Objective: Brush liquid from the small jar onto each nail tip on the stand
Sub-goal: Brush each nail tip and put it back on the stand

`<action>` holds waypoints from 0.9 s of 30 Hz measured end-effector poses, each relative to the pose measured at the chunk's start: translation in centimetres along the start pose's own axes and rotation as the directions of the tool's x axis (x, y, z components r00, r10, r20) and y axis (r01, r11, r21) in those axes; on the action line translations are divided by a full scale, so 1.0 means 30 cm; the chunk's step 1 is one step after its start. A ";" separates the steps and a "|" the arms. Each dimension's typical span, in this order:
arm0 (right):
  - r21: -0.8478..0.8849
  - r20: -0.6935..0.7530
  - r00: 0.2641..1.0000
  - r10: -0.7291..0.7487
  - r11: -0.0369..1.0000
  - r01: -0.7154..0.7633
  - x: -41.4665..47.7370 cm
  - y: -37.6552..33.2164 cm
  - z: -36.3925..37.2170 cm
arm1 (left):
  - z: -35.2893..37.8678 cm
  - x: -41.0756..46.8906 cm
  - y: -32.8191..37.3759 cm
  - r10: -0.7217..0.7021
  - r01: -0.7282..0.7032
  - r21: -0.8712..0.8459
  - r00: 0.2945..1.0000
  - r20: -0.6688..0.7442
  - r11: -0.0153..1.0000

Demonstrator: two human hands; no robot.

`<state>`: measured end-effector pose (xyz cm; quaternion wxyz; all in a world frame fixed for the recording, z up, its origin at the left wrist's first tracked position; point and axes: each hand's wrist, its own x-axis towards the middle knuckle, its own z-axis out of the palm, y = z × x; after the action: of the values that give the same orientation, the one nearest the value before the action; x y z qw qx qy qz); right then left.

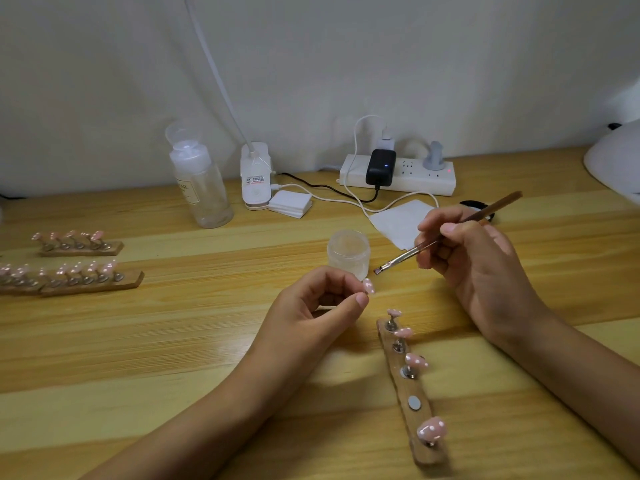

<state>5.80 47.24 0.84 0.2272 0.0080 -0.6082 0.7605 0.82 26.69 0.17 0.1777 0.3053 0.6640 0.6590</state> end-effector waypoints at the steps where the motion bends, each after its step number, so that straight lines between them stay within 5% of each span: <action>1: 0.026 -0.009 1.000 0.013 1.000 -0.013 0.002 -0.001 -0.001 | 0.000 0.001 0.000 0.006 -0.006 -0.006 1.000 0.003 1.000; 11: 0.021 0.041 0.993 0.112 0.993 -0.113 -0.002 -0.010 0.015 | 0.000 0.001 -0.005 0.016 -0.015 -0.039 1.000 0.025 0.999; 27: -0.009 0.072 0.995 0.073 0.997 -0.073 -0.005 -0.004 0.026 | 0.003 -0.003 -0.002 -0.005 0.005 -0.002 1.000 0.006 1.000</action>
<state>5.77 46.48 1.10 0.1772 0.0125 -0.6182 0.7657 0.94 26.72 0.10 0.1817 0.3057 0.6633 0.6585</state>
